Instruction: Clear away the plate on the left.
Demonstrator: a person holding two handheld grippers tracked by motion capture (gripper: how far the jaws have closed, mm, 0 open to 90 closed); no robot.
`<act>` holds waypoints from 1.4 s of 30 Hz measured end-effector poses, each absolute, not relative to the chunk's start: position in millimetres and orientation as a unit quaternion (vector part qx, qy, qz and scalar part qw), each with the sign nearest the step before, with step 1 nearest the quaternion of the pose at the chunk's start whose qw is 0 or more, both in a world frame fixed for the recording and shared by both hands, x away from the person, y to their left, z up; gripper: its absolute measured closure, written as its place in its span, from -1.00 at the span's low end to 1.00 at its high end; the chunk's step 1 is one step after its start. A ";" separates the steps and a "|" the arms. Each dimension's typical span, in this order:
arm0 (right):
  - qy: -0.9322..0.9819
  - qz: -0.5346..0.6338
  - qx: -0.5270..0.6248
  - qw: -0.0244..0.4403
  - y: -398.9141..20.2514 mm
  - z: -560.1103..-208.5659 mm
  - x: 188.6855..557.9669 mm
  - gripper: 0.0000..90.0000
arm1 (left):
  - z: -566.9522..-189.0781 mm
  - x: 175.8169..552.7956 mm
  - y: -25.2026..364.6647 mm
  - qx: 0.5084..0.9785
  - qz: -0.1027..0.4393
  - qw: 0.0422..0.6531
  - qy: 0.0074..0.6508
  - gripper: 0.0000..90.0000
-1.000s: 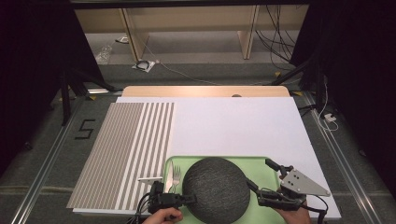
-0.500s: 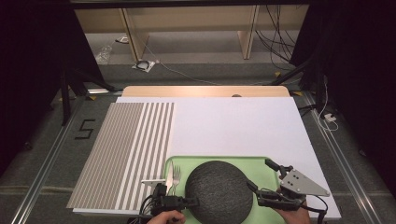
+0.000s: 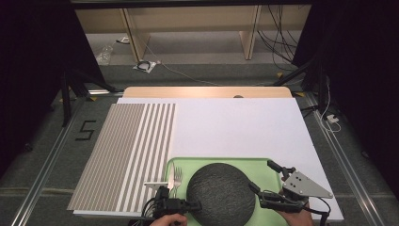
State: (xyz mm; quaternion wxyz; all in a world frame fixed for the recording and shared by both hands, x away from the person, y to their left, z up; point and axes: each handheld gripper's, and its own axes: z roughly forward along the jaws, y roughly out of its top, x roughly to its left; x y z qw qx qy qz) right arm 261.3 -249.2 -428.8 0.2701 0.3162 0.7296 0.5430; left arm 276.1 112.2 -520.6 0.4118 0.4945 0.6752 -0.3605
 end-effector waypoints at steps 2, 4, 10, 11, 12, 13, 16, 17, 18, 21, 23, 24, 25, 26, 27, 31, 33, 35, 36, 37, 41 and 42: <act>0.730 0.543 0.317 0.269 -249.3 -428.8 261.1 -0.67 | -519.7 276.2 111.9 0.499 -0.362 0.410 0.672 0.67; 0.729 0.545 0.316 0.269 -249.3 -428.7 261.0 -0.68 | -520.7 276.2 112.4 0.499 -0.364 0.405 0.674 0.57; 0.728 0.545 0.317 0.269 -249.6 -428.9 261.3 -0.68 | -509.9 276.0 113.5 0.526 -0.345 0.402 0.665 0.20; 0.728 0.545 0.318 0.267 -249.5 -429.0 261.3 -0.68 | -507.7 275.9 113.8 0.529 -0.335 0.403 0.667 0.18; 0.729 0.545 0.318 0.267 -249.4 -429.0 261.4 -0.68 | -504.6 276.1 115.4 0.539 -0.322 0.407 0.664 0.13; 0.729 0.544 0.320 0.265 -249.1 -428.9 261.0 -0.68 | -501.1 276.5 117.4 0.544 -0.312 0.410 0.662 0.10; 0.729 0.545 0.319 0.265 -249.3 -428.9 261.2 -0.68 | -494.2 277.6 123.2 0.558 -0.280 0.420 0.658 0.04; 0.729 0.545 0.319 0.265 -249.6 -428.9 261.3 -0.68 | -493.1 278.1 124.5 0.559 -0.278 0.421 0.658 0.03; 0.728 0.545 0.319 0.266 -249.8 -428.9 261.3 -0.68 | -492.4 278.7 125.6 0.557 -0.277 0.422 0.660 0.01; 0.729 0.546 0.318 0.265 -250.0 -428.5 260.7 -0.68 | -488.4 280.7 129.7 0.568 -0.253 0.429 0.656 -0.01; 0.728 0.546 0.319 0.265 -250.1 -428.4 260.4 -0.68 | -485.8 282.6 132.6 0.572 -0.245 0.437 0.650 -0.01; 0.729 0.545 0.318 0.265 -250.4 -428.2 260.4 -0.68 | -484.2 283.6 134.0 0.576 -0.238 0.440 0.647 -0.02; 0.729 0.545 0.319 0.264 -250.5 -428.1 260.4 -0.68 | -482.6 284.5 135.6 0.582 -0.225 0.443 0.644 -0.03; 0.729 0.545 0.319 0.264 -250.5 -428.1 260.5 -0.68 | -481.2 285.7 138.3 0.586 -0.210 0.445 0.643 -0.06; 0.729 0.545 0.320 0.264 -250.1 -428.1 260.4 -0.68 | -480.3 286.9 140.4 0.588 -0.204 0.446 0.643 -0.10; 0.729 0.546 0.317 0.265 -250.0 -428.3 260.6 -0.67 | -474.1 289.1 144.9 0.603 -0.185 0.456 0.627 -0.14; 0.729 0.545 0.318 0.264 -250.1 -428.3 260.6 -0.68 | -470.4 289.0 145.6 0.611 -0.176 0.460 0.620 -0.16; 0.729 0.546 0.318 0.264 -250.1 -428.2 260.5 -0.68 | -468.1 289.4 146.2 0.616 -0.169 0.463 0.615 -0.18; 0.729 0.546 0.318 0.263 -250.3 -428.1 260.6 -0.67 | -467.3 289.8 146.7 0.619 -0.166 0.464 0.611 -0.18; 0.728 0.548 0.317 0.263 -250.2 -428.2 260.9 -0.68 | -466.3 290.2 147.0 0.619 -0.162 0.466 0.611 -0.20; 0.729 0.547 0.317 0.264 -250.2 -428.3 260.9 -0.67 | -459.8 291.0 149.8 0.627 -0.141 0.481 0.596 -0.20; 0.728 0.547 0.319 0.263 -250.0 -428.4 260.8 -0.68 | -457.3 291.0 150.1 0.634 -0.133 0.485 0.588 -0.20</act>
